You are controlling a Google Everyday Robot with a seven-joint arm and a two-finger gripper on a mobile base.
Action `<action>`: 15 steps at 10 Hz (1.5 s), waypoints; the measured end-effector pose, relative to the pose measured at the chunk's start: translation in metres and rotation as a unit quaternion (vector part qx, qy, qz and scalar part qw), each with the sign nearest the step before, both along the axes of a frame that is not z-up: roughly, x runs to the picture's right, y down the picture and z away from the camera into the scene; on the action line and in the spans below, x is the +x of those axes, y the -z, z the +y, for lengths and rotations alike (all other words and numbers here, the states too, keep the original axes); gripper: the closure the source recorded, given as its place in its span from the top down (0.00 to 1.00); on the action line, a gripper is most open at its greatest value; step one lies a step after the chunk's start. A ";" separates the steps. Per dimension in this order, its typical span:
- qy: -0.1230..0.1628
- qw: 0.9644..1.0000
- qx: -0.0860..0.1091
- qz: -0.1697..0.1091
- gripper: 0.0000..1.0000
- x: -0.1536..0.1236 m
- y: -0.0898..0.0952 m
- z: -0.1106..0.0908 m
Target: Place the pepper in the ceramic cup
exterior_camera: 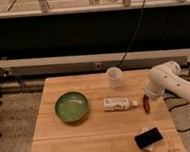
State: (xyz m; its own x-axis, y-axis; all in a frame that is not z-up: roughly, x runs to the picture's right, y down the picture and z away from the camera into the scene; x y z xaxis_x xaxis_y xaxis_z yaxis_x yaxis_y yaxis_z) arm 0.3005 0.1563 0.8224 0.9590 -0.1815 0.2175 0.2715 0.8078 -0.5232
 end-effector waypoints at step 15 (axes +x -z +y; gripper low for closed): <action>0.150 0.980 -0.060 -0.116 0.37 0.027 -0.046 0.018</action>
State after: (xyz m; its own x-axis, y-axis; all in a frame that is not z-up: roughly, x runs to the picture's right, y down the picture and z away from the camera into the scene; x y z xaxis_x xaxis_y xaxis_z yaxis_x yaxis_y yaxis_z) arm 0.3275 0.1741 0.8680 0.7891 -0.4074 0.4598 0.6098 0.6103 -0.5057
